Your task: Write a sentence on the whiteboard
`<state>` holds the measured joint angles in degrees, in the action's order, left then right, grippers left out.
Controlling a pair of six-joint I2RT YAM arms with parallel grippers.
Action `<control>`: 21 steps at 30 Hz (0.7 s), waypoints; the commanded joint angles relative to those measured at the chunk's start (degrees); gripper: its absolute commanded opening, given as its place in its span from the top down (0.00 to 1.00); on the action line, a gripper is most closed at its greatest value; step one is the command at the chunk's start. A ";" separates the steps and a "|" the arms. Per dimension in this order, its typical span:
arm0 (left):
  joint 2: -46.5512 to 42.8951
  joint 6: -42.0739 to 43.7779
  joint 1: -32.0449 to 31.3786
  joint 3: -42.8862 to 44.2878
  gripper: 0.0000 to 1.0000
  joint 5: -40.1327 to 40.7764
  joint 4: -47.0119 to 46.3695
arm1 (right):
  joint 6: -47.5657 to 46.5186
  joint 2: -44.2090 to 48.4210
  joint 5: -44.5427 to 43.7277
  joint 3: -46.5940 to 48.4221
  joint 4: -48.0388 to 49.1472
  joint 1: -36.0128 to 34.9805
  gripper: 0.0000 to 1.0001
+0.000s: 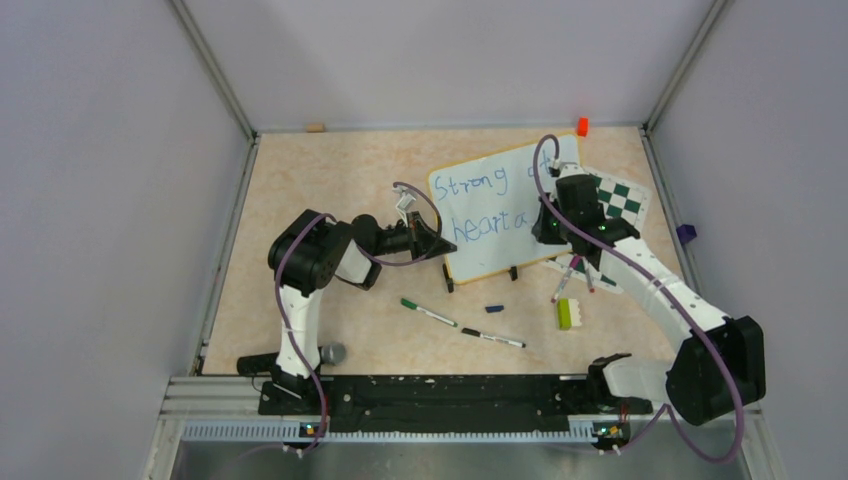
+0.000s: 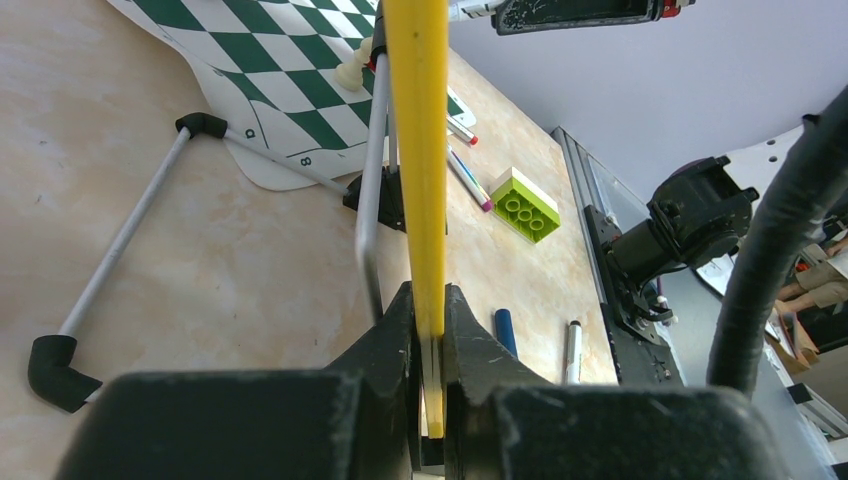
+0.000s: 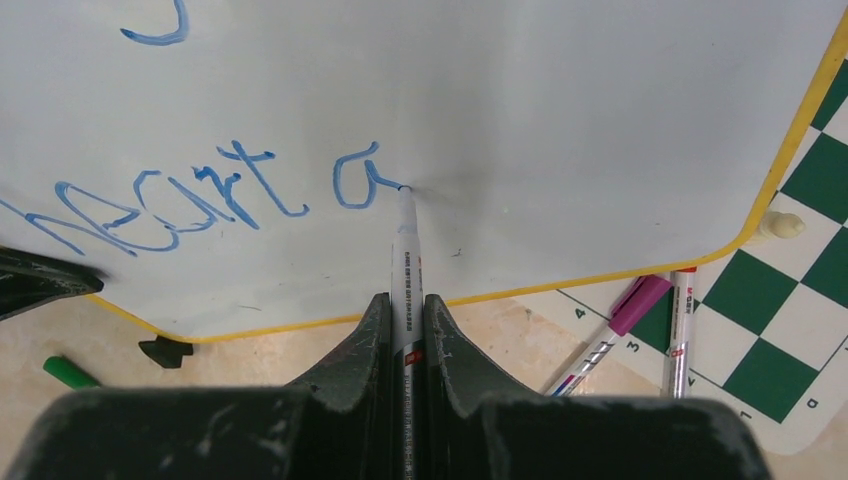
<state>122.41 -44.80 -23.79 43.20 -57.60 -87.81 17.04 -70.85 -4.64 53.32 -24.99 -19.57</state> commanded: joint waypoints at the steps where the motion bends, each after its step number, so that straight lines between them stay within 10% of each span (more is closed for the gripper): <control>1: 0.61 3.41 -1.39 0.31 1.00 -7.50 -5.00 | -0.41 2.95 -0.29 3.00 -0.17 0.75 1.00; 21: 0.65 3.48 -1.43 0.23 1.00 -7.52 -5.00 | -0.91 -0.25 -1.16 9.50 1.70 0.79 1.00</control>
<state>122.41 -43.94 -23.79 43.22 -57.95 -87.90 16.56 -70.00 -5.17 59.81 -25.85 -19.57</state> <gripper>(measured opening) 0.081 0.090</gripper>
